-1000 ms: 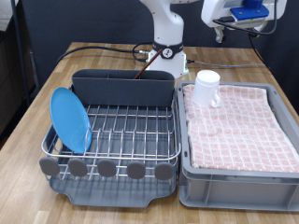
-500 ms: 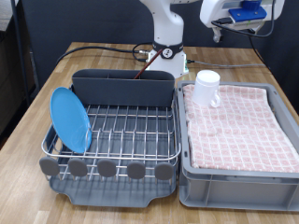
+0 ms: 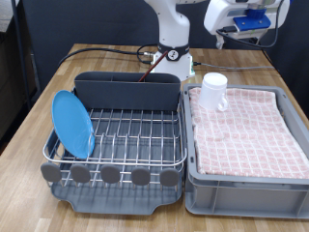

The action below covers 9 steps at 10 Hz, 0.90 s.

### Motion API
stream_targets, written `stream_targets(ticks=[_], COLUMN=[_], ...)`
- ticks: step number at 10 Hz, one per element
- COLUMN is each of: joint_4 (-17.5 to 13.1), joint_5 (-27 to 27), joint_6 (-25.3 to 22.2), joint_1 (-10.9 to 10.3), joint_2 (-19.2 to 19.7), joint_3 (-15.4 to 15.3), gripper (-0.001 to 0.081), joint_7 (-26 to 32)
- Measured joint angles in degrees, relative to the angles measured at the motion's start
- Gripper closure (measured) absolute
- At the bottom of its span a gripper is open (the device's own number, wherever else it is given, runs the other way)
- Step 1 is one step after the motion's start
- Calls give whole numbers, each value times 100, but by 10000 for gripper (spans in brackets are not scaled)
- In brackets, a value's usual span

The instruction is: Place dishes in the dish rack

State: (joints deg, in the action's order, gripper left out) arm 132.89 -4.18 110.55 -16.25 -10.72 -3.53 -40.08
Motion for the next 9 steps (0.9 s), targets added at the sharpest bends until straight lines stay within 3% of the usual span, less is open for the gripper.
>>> stream_targets(ticks=[9], joint_4=[173], joint_5=[-34], joint_6=[803], joint_1=[0], joint_2=[1019], joint_3=[-61], gripper=[4], joint_7=[74])
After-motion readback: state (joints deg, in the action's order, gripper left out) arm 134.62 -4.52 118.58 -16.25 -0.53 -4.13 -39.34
